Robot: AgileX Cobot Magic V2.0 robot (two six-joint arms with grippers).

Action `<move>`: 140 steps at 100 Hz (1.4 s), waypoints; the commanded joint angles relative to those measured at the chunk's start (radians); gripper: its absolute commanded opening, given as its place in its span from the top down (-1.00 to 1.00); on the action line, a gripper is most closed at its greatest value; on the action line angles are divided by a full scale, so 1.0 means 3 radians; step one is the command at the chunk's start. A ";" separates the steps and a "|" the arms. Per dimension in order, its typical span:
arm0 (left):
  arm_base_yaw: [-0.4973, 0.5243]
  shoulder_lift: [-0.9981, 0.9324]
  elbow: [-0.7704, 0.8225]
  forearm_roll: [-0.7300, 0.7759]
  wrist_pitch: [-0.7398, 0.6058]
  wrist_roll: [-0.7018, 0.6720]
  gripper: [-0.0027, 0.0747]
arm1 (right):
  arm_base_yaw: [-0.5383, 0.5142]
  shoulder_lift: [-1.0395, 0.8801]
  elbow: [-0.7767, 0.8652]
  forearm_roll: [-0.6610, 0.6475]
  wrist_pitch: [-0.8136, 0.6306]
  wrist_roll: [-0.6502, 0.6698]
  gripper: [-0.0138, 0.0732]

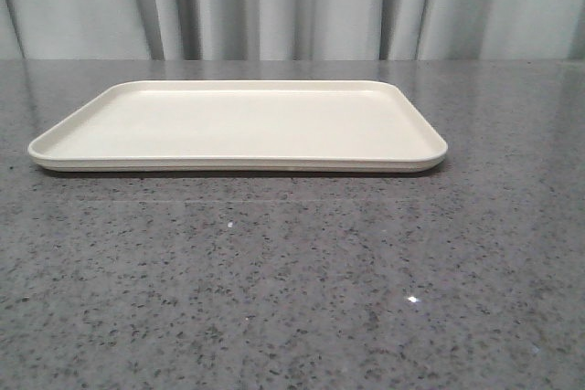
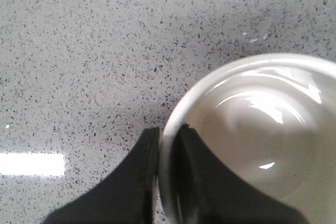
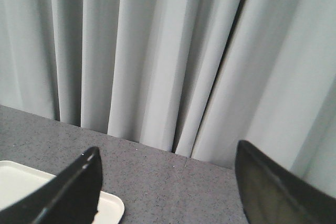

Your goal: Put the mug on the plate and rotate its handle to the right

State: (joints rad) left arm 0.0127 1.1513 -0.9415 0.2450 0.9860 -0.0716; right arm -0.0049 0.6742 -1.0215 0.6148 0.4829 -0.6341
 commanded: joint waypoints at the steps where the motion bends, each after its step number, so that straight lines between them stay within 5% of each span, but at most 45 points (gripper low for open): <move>1: 0.0007 -0.0044 -0.0076 0.0103 -0.0088 0.0000 0.97 | -0.0023 0.0034 -0.0119 0.0038 -0.0223 -0.0018 -0.53; 41: 0.0007 -0.0080 -0.0211 -0.0041 -0.0156 0.0012 0.97 | -0.0023 0.0034 -0.0119 0.0038 -0.0220 -0.0018 -0.53; 100: 0.0007 -0.0080 -0.1630 -0.0986 0.0144 0.0672 0.97 | -0.0023 0.0034 -0.0119 0.0038 -0.0246 -0.0018 -0.53; 140: -0.0069 0.0204 -0.2078 -0.1757 0.0320 0.1016 0.98 | -0.0023 0.0034 -0.0119 0.0038 -0.0230 -0.0018 -0.53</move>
State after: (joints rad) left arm 0.0127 1.2084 -1.5191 -0.2146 1.1415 0.2110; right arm -0.0049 0.6742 -1.0215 0.6132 0.4829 -0.6341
